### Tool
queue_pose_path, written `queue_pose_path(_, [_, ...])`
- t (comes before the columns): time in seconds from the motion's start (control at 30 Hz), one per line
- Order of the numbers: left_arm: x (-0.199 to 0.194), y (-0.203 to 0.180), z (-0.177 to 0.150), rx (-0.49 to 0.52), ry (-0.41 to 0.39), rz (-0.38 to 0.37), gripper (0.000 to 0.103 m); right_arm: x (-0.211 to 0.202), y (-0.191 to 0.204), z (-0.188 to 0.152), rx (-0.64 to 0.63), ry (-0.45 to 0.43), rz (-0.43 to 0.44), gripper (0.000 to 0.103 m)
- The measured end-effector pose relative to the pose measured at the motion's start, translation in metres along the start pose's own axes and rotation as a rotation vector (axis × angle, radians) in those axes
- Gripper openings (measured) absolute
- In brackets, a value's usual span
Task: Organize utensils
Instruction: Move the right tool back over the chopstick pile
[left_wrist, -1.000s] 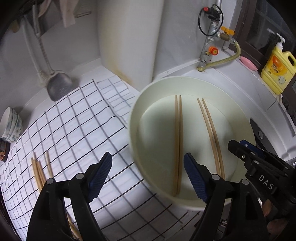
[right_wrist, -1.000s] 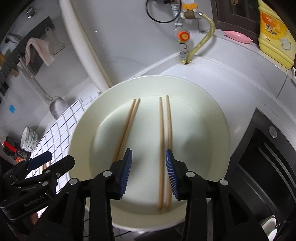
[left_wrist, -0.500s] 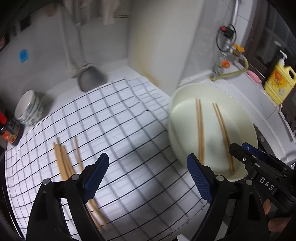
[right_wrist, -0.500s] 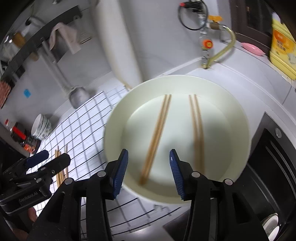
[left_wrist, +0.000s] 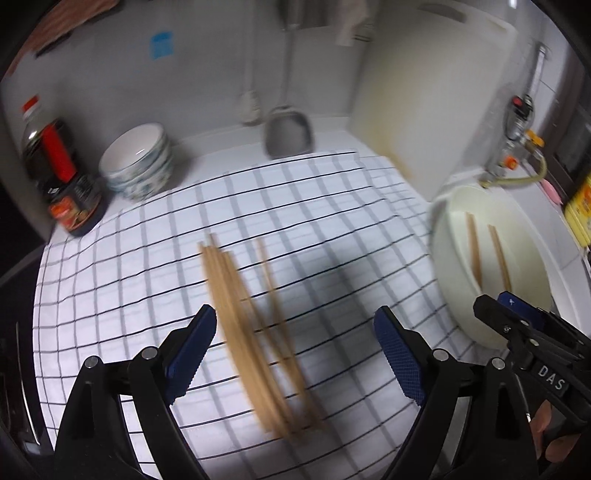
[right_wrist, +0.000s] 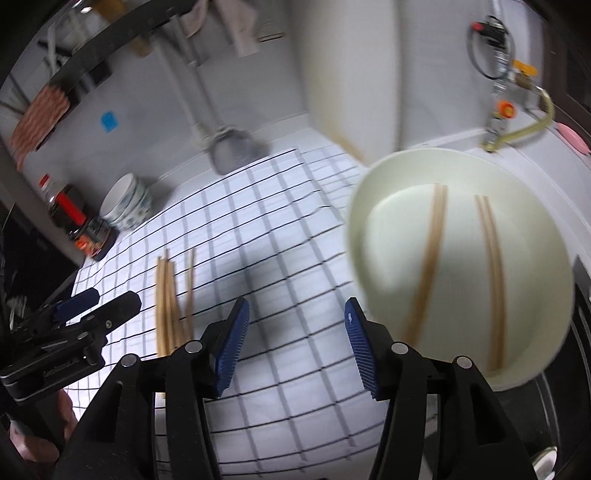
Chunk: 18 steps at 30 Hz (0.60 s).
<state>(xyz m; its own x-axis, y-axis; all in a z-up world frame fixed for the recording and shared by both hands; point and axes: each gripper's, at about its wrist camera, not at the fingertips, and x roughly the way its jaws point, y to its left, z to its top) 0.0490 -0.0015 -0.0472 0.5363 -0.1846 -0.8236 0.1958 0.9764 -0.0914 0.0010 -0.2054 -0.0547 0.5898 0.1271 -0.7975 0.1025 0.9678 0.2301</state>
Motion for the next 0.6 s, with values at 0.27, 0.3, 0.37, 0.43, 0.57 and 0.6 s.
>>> queue_pose_path(0.27, [0.006, 0.054, -0.009, -0.061, 0.013, 0.050, 0.085, 0.028, 0.047, -0.005, -0.055, 0.031, 0.054, 0.052])
queue_pose_path(0.3, [0.007, 0.060, -0.011, -0.066, 0.015, 0.057, 0.085, 0.031, 0.051, -0.007, -0.059, 0.034, 0.057, 0.052])
queue_pose_path(0.37, [0.011, 0.070, -0.013, -0.076, 0.019, 0.064, 0.085, 0.039, 0.060, -0.010, -0.069, 0.046, 0.063, 0.052])
queue_pose_path(0.43, [0.014, 0.080, -0.017, -0.089, 0.026, 0.073, 0.085, 0.049, 0.068, -0.013, -0.083, 0.060, 0.061, 0.052])
queue_pose_path(0.57, [0.023, 0.097, -0.023, -0.112, 0.044, 0.085, 0.085, 0.064, 0.079, -0.017, -0.103, 0.087, 0.065, 0.052])
queue_pose_path(0.6, [0.025, 0.099, -0.024, -0.115, 0.047, 0.087, 0.085, 0.069, 0.082, -0.019, -0.111, 0.093, 0.067, 0.052])
